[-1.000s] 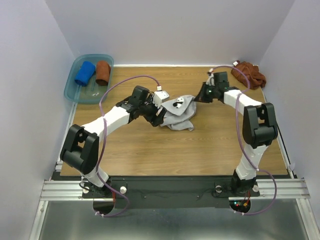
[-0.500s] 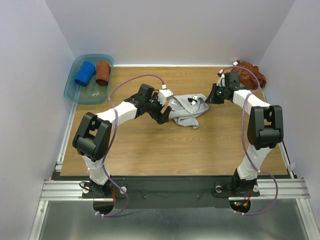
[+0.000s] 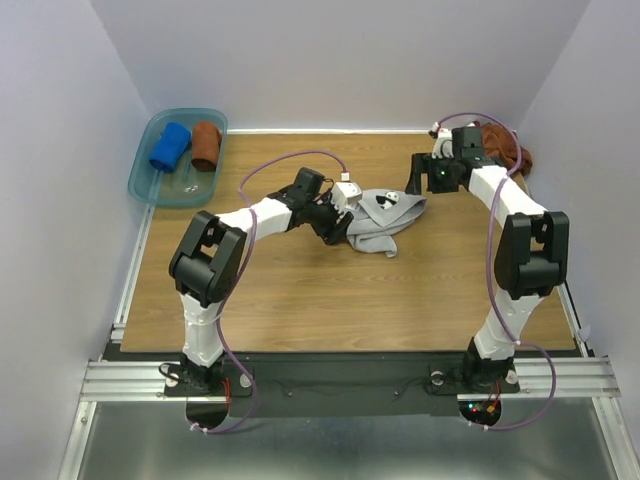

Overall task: Roll the towels
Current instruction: Flatten the towel

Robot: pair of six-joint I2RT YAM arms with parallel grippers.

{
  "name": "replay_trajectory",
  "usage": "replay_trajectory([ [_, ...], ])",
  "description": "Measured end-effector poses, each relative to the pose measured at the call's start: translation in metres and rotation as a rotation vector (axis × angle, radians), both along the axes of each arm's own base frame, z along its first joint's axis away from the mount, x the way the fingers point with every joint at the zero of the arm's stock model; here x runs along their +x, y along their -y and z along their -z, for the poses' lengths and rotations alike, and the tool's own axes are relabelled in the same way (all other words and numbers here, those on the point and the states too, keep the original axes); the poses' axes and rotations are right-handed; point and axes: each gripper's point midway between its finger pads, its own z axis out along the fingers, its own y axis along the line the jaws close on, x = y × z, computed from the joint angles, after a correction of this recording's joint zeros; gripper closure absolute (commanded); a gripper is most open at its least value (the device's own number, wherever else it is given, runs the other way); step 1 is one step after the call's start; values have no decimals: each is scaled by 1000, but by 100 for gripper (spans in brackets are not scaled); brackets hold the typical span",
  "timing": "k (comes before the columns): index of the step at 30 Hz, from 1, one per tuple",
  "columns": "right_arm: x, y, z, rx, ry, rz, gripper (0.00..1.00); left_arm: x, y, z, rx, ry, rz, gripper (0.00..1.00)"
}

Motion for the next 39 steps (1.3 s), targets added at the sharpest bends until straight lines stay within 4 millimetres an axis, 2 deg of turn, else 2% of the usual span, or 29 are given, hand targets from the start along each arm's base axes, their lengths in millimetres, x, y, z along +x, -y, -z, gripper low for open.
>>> replay_trajectory([
  [3, 5, -21, -14, -13, 38, -79, 23, -3, -1, 11, 16, -24, 4, 55],
  [7, 4, -64, -2, -26, 30, -190, 25, -3, -1, 12, 19, -27, 5, 65],
  [10, -7, -92, 27, -38, -36, -258, 22, -3, -1, 12, 20, -27, 5, 68],
  [11, -13, -102, 40, -43, -69, -280, 18, -3, -1, 12, 19, -27, 4, 71],
  [14, -24, -116, 67, -69, -134, -311, 17, -3, -1, 12, 19, -27, 5, 75],
  [16, -23, -121, 70, -87, -138, -315, 25, -3, -1, 12, 19, -27, 5, 82],
  [18, -16, -123, 66, -111, -116, -306, 43, -3, -1, 12, 19, -28, 4, 86],
  [19, -11, -124, 64, -123, -104, -300, 56, -3, -1, 12, 19, -28, 4, 89],
  [20, -8, -123, 65, -133, -101, -290, 72, -3, -1, 12, 19, -28, 3, 96],
  [21, -5, -122, 66, -145, -97, -281, 96, -3, -1, 12, 20, -29, 3, 100],
  [22, -2, -121, 68, -157, -95, -270, 99, -3, -1, 12, 21, -28, 1, 100],
  [26, 5, -112, 70, -199, -95, -226, 100, 0, -7, 13, 41, -27, -19, 100],
  [29, 12, -107, 59, -205, -74, -208, 99, 7, -13, 7, 57, -29, -33, 100],
  [32, 25, -92, 33, -174, -40, -170, 99, 30, -30, -16, 68, 16, -70, 100],
  [34, 46, -68, 0, -134, 15, -109, 99, 47, -41, -38, 73, 67, -95, 100],
  [35, 54, -57, -16, -111, 41, -89, 99, 59, -49, -57, 72, 114, -114, 100],
  [37, 75, -26, -61, -56, 128, -19, 100, 76, -63, -92, 77, 199, -148, 100],
  [38, 79, -18, -77, -33, 155, -4, 100, 82, -69, -112, 79, 247, -161, 100],
  [39, 84, 1, -102, 4, 195, 31, 99, 87, -75, -135, 81, 306, -170, 100],
])
